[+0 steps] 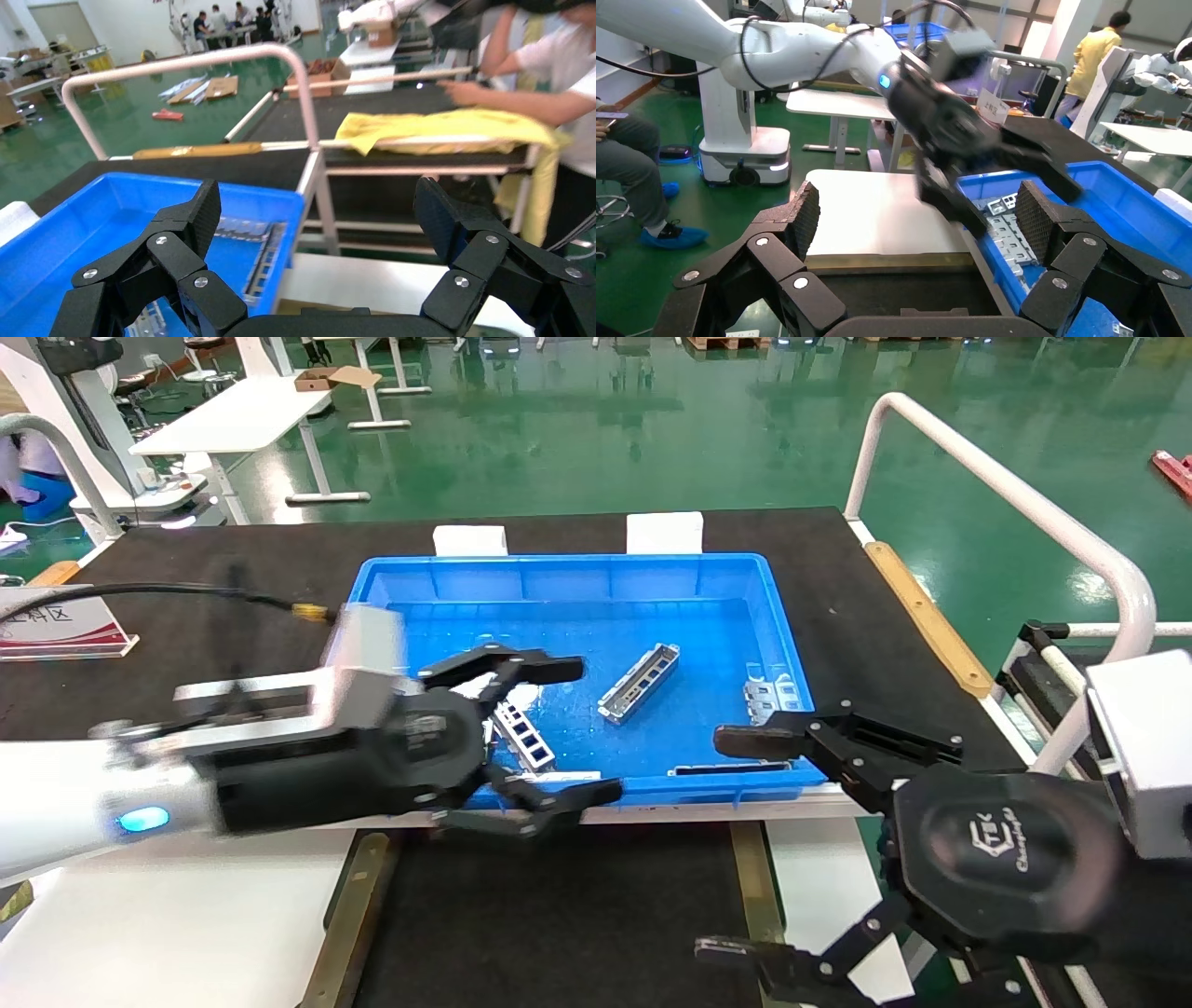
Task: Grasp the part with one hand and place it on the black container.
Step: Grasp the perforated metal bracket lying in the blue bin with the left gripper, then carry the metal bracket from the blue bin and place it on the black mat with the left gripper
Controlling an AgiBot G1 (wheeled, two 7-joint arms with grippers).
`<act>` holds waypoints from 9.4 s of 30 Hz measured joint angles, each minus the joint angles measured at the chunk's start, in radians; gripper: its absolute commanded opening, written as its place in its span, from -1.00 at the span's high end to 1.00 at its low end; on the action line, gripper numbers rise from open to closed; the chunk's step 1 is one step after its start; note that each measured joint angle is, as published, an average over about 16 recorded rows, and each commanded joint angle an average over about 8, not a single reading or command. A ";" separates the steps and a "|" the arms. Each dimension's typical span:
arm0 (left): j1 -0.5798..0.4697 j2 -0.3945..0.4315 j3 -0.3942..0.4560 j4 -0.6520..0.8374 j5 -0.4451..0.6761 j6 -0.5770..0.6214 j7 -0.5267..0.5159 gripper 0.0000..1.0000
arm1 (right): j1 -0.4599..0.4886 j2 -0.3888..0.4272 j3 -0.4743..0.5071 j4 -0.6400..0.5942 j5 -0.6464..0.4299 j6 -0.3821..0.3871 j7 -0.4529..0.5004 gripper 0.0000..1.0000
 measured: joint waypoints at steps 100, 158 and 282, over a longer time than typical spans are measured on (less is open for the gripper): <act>-0.137 0.381 0.648 0.465 -0.313 -0.791 0.271 1.00 | 0.001 0.001 -0.003 0.000 0.002 0.001 -0.002 1.00; -0.061 0.110 0.671 0.602 -0.511 0.175 0.347 1.00 | 0.001 0.002 -0.005 0.000 0.004 0.002 -0.003 1.00; 0.743 0.340 0.200 0.012 -1.024 -1.074 0.648 -1.00 | 0.002 0.004 -0.009 0.000 0.006 0.004 -0.005 -1.00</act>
